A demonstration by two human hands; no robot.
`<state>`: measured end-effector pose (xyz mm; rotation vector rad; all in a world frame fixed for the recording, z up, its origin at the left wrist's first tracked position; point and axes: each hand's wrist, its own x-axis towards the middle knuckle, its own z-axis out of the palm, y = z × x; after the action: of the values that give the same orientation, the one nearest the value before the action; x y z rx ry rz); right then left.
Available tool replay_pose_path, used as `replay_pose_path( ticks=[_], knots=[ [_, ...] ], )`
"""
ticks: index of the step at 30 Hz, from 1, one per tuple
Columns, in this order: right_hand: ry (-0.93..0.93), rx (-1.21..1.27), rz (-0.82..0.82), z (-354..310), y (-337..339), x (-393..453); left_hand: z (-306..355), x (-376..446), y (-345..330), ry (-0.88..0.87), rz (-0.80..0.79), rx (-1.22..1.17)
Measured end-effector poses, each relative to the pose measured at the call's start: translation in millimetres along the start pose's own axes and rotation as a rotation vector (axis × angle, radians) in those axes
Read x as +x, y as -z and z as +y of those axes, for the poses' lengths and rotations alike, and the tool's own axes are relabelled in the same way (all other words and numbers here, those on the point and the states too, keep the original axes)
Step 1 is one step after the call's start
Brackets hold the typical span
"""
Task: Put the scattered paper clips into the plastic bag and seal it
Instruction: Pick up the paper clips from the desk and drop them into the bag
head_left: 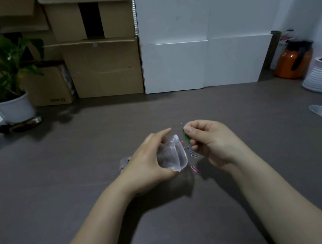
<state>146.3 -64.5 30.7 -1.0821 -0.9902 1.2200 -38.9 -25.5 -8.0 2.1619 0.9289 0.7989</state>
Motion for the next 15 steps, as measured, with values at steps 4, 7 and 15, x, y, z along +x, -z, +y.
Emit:
replay_pose_path(
  ticks=[4, 7, 15],
  knots=[
    [0.062, -0.24, -0.046, 0, -18, -8, -4, 3, -1, 0.021, 0.012, -0.015],
    [0.053, -0.517, 0.042, 5, -23, -12, -8, 4, 0, 0.032, 0.053, -0.017],
    [0.207, -1.043, -0.052, 5, -31, -19, -8, 1, 3, 0.036, -0.032, 0.009]
  ],
)
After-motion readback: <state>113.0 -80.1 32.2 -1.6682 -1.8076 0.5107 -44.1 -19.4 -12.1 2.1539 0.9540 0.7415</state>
